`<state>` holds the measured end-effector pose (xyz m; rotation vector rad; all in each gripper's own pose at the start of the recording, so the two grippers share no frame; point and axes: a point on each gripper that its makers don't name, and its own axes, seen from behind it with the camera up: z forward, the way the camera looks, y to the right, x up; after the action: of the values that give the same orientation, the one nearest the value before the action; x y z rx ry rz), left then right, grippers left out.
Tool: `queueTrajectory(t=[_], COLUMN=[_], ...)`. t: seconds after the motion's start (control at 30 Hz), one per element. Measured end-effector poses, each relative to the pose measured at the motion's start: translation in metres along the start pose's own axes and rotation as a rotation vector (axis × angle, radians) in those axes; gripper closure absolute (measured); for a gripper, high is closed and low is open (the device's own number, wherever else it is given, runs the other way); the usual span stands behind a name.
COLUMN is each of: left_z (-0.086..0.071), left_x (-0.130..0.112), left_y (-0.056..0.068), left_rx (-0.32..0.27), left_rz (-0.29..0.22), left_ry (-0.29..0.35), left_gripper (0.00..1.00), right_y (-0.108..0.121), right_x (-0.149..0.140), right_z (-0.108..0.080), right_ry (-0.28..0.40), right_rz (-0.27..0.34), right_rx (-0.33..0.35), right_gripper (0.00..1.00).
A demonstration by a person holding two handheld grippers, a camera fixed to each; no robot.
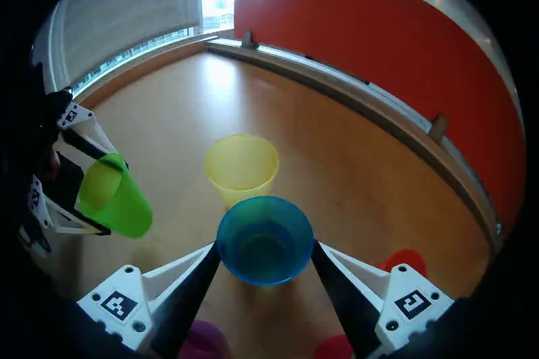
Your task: Pour water
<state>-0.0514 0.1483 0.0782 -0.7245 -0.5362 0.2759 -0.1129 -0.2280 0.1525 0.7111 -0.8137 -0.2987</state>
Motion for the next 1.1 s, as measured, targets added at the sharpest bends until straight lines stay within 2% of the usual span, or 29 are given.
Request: queueTrajectory(t=[0.13, 0.23, 0.7, 0.9, 1.1], left_z=[0.0, 0.0, -0.001, -0.002, -0.011], left_x=[-0.001, -0.002, -0.002, 0.003, 0.015], left_y=[-0.001, -0.003, -0.008, -0.009, -0.005], left_rx=[0.003, 0.005, 0.019, 0.026, 0.031], left_rz=[0.001, -0.001, -0.005, -0.017, -0.02], left_ry=[0.0, 0.0, 0.008, 0.022, 0.051], left_gripper=[0.15, 0.15, 0.15, 0.15, 0.15], right_y=[0.0, -0.002, -0.006, -0.013, -0.02], right_x=[0.001, 0.0, 0.004, 0.019, 0.036], right_z=[0.001, 0.002, -0.001, -0.017, -0.045], right_ry=[-0.001, -0.005, 0.034, 0.1, 0.21], right_rz=[0.007, 0.008, 0.024, 0.026, 0.015], right_rx=[0.0, 0.002, 0.006, 0.019, 0.019], right_gripper=[0.01, 0.07, 0.09, 0.09, 0.09])
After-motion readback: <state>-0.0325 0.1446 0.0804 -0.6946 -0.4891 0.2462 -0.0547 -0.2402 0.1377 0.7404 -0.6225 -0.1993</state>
